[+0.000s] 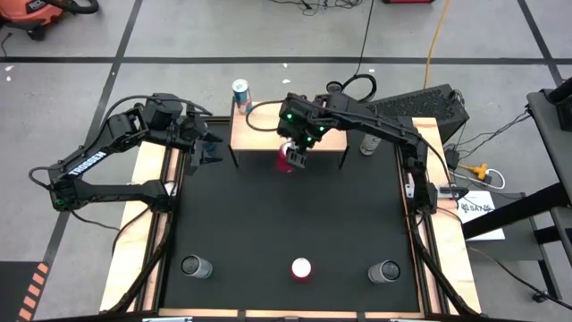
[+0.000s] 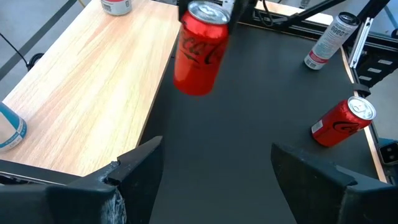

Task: Place canned beverage on shelf
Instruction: Put the top red black soda can on the shelf

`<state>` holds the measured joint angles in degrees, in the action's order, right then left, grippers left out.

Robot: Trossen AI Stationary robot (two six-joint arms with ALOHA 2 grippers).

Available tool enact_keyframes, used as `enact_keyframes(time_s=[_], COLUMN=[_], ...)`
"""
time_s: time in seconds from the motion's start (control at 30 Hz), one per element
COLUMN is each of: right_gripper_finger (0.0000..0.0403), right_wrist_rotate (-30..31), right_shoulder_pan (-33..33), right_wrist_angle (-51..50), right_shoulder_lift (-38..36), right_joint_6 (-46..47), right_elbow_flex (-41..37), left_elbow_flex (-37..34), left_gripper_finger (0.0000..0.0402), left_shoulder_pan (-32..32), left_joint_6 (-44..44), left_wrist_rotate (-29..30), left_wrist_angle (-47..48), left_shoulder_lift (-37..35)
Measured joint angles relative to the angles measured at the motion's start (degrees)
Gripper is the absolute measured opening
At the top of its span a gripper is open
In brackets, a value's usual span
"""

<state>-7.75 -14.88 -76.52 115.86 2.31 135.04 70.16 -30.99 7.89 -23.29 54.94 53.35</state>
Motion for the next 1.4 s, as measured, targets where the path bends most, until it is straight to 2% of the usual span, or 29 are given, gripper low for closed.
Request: enact_keyframes(time_s=[0.6,0.7,0.77,1.4], right_gripper_finger=[0.0243,0.0243,0.0243,0.0244], right_wrist_rotate=[0.0,-3.1,-5.9,-6.0], right_shoulder_pan=[-6.0,-7.5,-8.5,-13.4], right_wrist_angle=[5.6,7.7,7.6,2.1], right_shoulder_lift=[-4.5,-5.1,-5.1,-4.4], right_joint_6=[-2.4,-1.0,-0.2,-2.5], right_elbow_flex=[0.0,0.0,0.0,0.0], left_elbow_flex=[0.0,0.0,0.0,0.0], left_gripper_finger=[0.0299,0.0299,0.0299,0.0299], left_shoulder_pan=[0.0,0.0,0.0,0.0], left_joint_6=[0.0,0.0,0.0,0.0], left_wrist_rotate=[0.0,0.0,0.0,0.0], left_wrist_angle=[0.0,0.0,0.0,0.0], left_shoulder_lift=[0.0,0.0,0.0,0.0])
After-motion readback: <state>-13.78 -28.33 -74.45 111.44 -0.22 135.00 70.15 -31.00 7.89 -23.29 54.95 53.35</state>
